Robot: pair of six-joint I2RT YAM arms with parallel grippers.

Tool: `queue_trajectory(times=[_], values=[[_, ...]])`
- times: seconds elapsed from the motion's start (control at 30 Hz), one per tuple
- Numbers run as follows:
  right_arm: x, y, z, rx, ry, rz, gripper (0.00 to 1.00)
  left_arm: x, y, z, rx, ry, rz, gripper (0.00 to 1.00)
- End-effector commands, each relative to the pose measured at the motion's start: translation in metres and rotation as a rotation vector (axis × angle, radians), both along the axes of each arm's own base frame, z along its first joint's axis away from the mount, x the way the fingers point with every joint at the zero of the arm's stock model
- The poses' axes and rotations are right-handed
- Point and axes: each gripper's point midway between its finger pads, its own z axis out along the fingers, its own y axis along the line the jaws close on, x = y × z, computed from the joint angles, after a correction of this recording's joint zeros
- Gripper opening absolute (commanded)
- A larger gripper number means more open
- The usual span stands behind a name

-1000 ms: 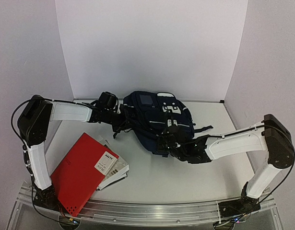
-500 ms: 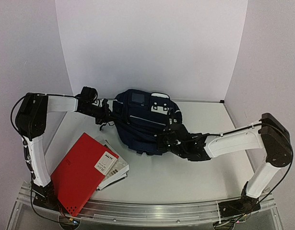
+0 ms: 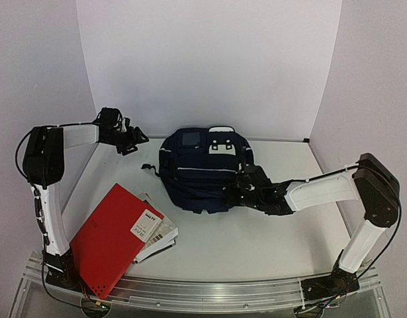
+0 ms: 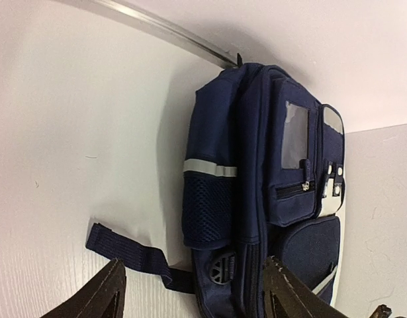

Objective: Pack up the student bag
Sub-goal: Zip the student bag at the center of the board.

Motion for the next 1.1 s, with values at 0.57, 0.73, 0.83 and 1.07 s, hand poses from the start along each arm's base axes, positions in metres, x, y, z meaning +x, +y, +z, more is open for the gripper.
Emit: queue_trajectory(times=[0.57, 0.73, 0.83, 1.07], values=[[-0.003, 0.017, 0.029, 0.084, -0.021, 0.051, 0.00, -0.205, -0.220, 0.047, 0.418, -0.920, -0.786, 0.65], [-0.005, 0.017, 0.030, 0.098, -0.018, 0.051, 0.00, -0.220, -0.244, 0.017, 0.539, -0.976, -0.836, 0.64], [-0.006, 0.018, 0.029, 0.107, -0.013, 0.056, 0.00, -0.216, -0.252, 0.009, 0.569, -0.990, -0.832, 0.64], [-0.007, 0.014, 0.030, 0.109, -0.017, 0.048, 0.00, -0.218, -0.273, -0.010, 0.585, -0.999, -0.872, 0.62]])
